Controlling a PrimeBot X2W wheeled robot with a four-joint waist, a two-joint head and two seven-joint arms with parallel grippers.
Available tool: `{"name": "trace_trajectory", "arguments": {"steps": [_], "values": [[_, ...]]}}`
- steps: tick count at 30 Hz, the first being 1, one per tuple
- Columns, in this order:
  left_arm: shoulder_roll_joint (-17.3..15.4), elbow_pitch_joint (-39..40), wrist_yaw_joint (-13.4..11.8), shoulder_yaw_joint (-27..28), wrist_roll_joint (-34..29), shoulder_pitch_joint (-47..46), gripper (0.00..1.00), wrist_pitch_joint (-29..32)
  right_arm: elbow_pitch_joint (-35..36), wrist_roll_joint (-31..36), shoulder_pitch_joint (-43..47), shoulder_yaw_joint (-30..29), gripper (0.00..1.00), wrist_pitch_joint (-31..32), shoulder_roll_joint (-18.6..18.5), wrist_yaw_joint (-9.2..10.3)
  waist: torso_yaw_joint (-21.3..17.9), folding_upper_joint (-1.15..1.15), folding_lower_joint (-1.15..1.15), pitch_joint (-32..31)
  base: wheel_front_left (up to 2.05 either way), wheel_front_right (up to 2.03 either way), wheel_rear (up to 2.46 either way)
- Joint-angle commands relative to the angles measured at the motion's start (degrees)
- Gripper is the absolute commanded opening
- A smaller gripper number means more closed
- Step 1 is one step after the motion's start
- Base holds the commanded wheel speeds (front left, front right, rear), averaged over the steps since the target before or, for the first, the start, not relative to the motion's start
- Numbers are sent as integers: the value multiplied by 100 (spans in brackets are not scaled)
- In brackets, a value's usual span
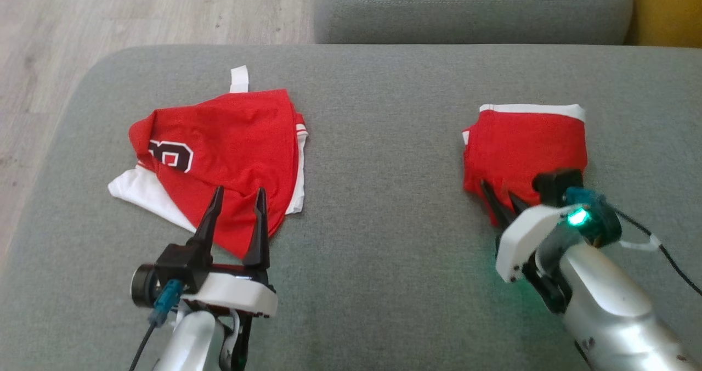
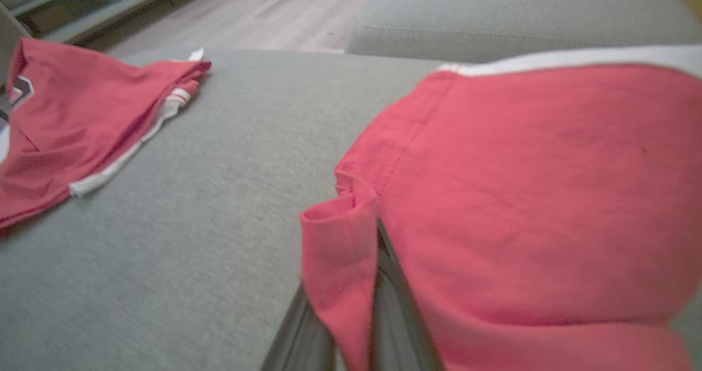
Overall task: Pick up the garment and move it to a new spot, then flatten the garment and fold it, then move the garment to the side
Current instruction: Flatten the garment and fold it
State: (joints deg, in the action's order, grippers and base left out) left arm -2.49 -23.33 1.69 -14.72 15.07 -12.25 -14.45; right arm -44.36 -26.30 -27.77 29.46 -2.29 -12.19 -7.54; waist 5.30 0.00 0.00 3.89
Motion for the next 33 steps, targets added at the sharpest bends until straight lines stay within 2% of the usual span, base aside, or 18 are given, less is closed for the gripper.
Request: {"name": "trace_trajectory", "arguments": {"steps": [1, 2, 3, 4, 9, 14, 17, 21, 25, 33], "values": [[-39, 174, -25, 197, 34, -48, 100, -55, 14, 143, -71, 185, 0, -32, -111, 5, -42, 0, 0, 6, 0, 0, 0], [-39, 174, -25, 197, 34, -48, 100, -55, 14, 143, -71, 185, 0, -32, -111, 5, -42, 0, 0, 6, 0, 0, 0], [-39, 179, -27, 198, 40, -45, 100, -55, -59, 242, -81, 241, 88, -59, -132, 5, -63, 0, 0, 9, 0, 0, 0], [-39, 183, -30, 202, 45, -40, 100, -55, -132, 313, -90, 258, 100, -97, -126, 5, -93, 0, 0, 4, 0, 0, 0], [-42, 245, -27, 251, 37, -16, 100, -55, -449, 777, -171, -212, 100, -637, -6, 5, -273, 0, 0, -38, 0, 0, 0], [-44, 391, -2, 333, 19, 25, 100, -55, -418, 1328, 35, -1473, 100, -1189, 307, 5, -484, 0, 0, -111, 0, 0, 0], [-44, 456, 5, 352, 3, 77, 100, -55, 114, 1784, 368, -2374, 100, -1261, 558, 5, -615, 0, 0, -118, 0, 0, 0], [-42, 479, 17, 346, -10, 149, 100, -55, 1366, 2283, 1049, -3229, 100, -1268, 855, 5, -735, 0, 0, -108, 0, 0, 0], [-41, 489, 27, 321, -6, 162, 100, -55, 2094, 2450, 1563, -3402, 100, -1269, 924, 5, -763, 0, 0, -50, 0, 0, 0], [-40, 506, 46, 223, 40, 42, 100, -55, 2537, 2252, 1687, -3385, 100, -1270, 930, 5, -645, 0, 0, 224, 0, 0, 0]]}}
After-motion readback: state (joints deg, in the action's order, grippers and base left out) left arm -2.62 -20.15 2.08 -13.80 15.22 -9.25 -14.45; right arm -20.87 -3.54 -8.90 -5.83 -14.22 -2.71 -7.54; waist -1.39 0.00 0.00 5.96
